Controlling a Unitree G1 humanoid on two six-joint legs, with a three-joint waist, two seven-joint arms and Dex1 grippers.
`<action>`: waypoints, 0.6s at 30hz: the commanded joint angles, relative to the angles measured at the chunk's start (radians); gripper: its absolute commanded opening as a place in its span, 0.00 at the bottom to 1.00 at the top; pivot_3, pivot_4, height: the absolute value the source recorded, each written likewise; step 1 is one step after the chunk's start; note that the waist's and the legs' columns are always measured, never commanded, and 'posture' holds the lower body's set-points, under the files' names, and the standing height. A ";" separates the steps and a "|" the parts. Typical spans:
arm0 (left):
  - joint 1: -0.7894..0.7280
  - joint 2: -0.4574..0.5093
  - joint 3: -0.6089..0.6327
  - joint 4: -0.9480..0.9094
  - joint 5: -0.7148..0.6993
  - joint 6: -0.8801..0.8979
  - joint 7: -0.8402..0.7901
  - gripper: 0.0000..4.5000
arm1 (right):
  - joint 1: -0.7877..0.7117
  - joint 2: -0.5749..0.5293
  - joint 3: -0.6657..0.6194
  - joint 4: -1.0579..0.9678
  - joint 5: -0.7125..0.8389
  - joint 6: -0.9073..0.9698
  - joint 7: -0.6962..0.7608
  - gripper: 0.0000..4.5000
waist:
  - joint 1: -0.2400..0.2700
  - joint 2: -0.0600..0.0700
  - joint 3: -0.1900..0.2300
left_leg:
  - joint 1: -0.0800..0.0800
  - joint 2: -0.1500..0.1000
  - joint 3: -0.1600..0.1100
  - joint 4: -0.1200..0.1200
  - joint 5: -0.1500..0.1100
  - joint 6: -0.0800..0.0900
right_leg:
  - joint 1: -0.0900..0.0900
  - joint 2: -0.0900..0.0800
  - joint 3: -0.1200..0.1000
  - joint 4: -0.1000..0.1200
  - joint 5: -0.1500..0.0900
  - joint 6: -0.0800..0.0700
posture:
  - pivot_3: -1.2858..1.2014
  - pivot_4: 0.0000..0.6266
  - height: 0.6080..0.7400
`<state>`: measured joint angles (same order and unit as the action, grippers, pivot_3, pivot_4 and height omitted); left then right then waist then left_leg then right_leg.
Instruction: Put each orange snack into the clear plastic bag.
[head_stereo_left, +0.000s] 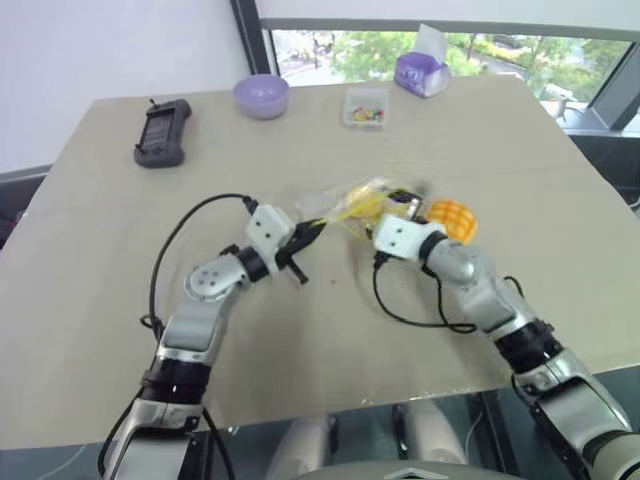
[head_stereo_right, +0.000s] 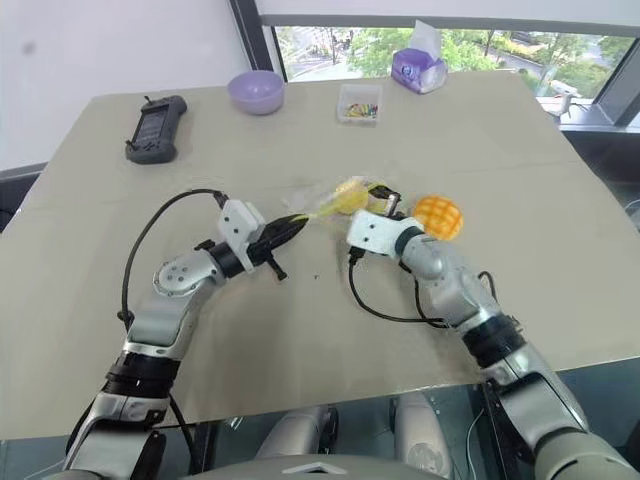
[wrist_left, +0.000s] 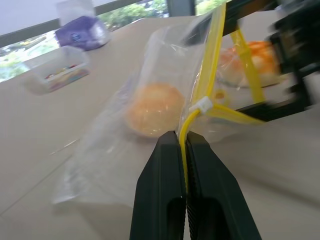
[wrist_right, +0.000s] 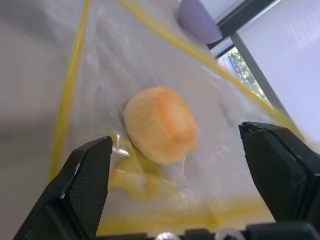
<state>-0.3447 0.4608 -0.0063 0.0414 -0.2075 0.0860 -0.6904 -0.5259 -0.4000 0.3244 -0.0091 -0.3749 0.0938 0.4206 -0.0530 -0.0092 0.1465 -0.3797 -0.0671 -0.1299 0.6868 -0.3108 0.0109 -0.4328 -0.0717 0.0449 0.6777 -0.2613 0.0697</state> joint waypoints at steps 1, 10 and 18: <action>-0.038 -0.006 0.025 0.000 -0.011 0.024 0.024 0.00 | 0.015 0.021 -0.099 -0.189 0.172 0.078 0.094 0.99 | 0.000 0.000 0.000 | 0.000 0.000 0.000 0.000 0.000 0.000 | 0.000 0.000 0.000 0.000 0.000 0.000 | 0.52 0.24 1.00; -0.091 -0.029 0.060 -0.001 -0.054 0.082 0.032 0.00 | 0.188 -0.055 -0.254 -0.406 0.339 0.401 0.177 0.99 | 0.020 0.000 0.000 | -0.001 -0.001 -0.001 0.000 0.000 0.000 | 0.000 -0.001 -0.001 -0.001 0.000 0.000 | 0.52 0.24 1.00; -0.090 -0.060 0.079 -0.040 -0.130 0.133 0.027 0.00 | 0.244 0.032 -0.386 -0.223 0.389 0.496 0.020 0.99 | 0.012 -0.001 0.000 | 0.001 0.000 0.001 0.000 0.000 0.000 | 0.000 0.000 0.001 0.001 0.000 0.000 | 0.52 0.24 1.00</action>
<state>-0.4251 0.4034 0.0501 0.0545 -0.3090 0.2141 -0.6594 -0.2600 -0.3831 -0.0296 -0.2592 -0.0014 0.5894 0.4872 -0.0411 -0.0098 0.1462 -0.3785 -0.0665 -0.1290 0.6870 -0.3108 0.0109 -0.4324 -0.0717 0.0458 0.6792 -0.2612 0.0697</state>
